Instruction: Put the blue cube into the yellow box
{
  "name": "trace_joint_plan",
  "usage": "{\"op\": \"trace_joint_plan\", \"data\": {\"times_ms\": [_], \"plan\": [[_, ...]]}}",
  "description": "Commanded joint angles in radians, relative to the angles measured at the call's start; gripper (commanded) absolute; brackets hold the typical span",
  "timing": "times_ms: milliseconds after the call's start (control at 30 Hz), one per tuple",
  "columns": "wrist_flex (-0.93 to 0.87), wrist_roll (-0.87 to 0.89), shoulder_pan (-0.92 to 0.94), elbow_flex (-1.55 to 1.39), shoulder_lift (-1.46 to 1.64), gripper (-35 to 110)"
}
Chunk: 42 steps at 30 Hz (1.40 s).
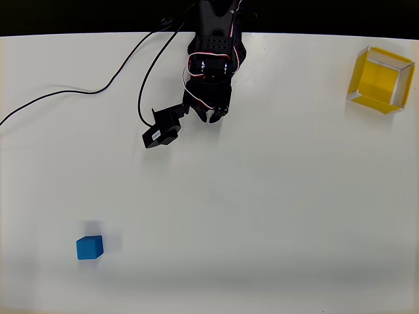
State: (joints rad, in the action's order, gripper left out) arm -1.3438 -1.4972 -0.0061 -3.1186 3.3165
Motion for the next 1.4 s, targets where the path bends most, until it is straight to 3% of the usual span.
{"op": "trace_joint_plan", "data": {"times_ms": [0,467,600,800,1067,1367], "plan": [[-0.002,-0.005,-0.015,-0.026,0.029,0],[0.040,-0.067,0.011,-0.026,0.021,0],[0.324,-0.120,0.112,-0.025,-0.077,4],[0.931,-0.172,0.225,0.078,-0.486,12],[1.365,0.011,0.351,0.416,-1.023,36],[1.663,0.057,0.468,0.764,-1.497,50]]}}
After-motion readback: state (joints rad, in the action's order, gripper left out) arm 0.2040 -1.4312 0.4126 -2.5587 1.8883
